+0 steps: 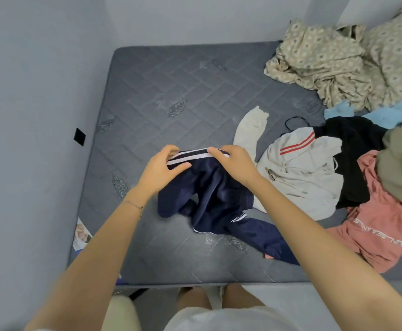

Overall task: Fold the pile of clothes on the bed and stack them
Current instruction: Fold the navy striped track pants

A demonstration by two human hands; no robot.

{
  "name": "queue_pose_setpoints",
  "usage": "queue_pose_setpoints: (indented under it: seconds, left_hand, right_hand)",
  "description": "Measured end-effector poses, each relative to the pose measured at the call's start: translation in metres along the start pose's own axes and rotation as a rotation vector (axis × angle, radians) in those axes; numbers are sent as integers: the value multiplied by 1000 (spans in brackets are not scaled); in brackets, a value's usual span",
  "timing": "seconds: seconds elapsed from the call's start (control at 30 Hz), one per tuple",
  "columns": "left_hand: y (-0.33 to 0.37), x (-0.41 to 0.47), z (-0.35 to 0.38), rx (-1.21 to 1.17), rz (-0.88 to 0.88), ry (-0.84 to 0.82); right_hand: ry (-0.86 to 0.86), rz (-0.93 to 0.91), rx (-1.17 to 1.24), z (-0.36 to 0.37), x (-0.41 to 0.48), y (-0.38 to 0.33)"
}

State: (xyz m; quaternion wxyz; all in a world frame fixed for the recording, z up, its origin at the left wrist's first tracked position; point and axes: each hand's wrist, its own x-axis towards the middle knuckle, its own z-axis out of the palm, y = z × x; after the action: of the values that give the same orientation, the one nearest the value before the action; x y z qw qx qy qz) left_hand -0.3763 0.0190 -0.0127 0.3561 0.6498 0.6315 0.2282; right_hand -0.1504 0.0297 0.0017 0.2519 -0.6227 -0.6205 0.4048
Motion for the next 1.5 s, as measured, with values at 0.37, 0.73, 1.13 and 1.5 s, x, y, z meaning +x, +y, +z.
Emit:
queue_pose_setpoints:
  seconds: [0.37,0.73,1.13,1.5]
  left_hand:
    - [56,33,7,-131,167,-307]
    - [36,21,-26,-473,108,-267]
    - [18,4,-69,-358,129,-266]
    - [27,-7,-74,-408,2,-357]
  right_hand:
    - [112,-6,57,7,13,-46]
    - [-156,65,383,13,-18,10]
    - [-27,69,402,37,-9,-24]
    - [-200,-148,94,45,-12,-59]
